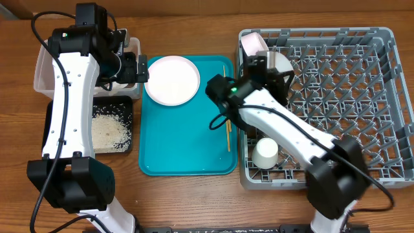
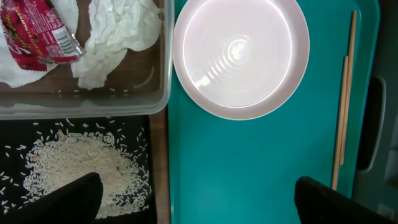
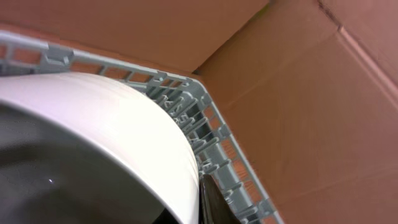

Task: Sort waste into correct bins and load items into the dishwasher
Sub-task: 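Carry the green bowl into the rack and release it on its side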

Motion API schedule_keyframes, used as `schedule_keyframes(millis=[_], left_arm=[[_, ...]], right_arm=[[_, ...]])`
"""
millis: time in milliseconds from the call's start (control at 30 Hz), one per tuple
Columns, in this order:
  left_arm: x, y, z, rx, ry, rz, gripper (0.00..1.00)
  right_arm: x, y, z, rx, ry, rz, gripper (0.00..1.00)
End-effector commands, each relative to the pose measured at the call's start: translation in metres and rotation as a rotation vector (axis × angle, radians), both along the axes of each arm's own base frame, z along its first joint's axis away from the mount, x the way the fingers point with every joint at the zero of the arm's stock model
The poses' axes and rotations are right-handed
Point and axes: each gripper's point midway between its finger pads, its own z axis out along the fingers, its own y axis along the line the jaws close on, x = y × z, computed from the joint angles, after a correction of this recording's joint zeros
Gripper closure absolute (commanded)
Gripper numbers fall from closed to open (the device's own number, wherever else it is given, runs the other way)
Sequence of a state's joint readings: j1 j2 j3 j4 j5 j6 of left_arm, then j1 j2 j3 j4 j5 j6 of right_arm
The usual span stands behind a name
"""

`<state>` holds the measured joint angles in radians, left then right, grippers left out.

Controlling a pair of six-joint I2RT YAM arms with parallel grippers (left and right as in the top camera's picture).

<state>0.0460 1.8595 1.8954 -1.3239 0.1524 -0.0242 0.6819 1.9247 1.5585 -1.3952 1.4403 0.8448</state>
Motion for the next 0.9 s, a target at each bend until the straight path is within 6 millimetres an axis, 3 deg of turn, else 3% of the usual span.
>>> schedule_keyframes(millis=[0, 233, 733, 867], left_arm=[[0.003, 0.000, 0.004, 0.001, -0.012, 0.009, 0.00], [0.003, 0.000, 0.004, 0.001, -0.012, 0.009, 0.00], [0.003, 0.000, 0.004, 0.001, -0.012, 0.009, 0.00], [0.003, 0.000, 0.004, 0.001, -0.012, 0.009, 0.00]], right_arm=[[0.009, -0.002, -0.002, -0.107, -0.002, 0.001, 0.96], [0.015, -0.013, -0.043, -0.050, 0.092, -0.055, 0.96], [-0.006, 0.005, -0.111, 0.302, 0.313, -0.113, 0.95], [-0.009, 0.010, -0.119, 0.353, 0.341, -0.119, 0.77]])
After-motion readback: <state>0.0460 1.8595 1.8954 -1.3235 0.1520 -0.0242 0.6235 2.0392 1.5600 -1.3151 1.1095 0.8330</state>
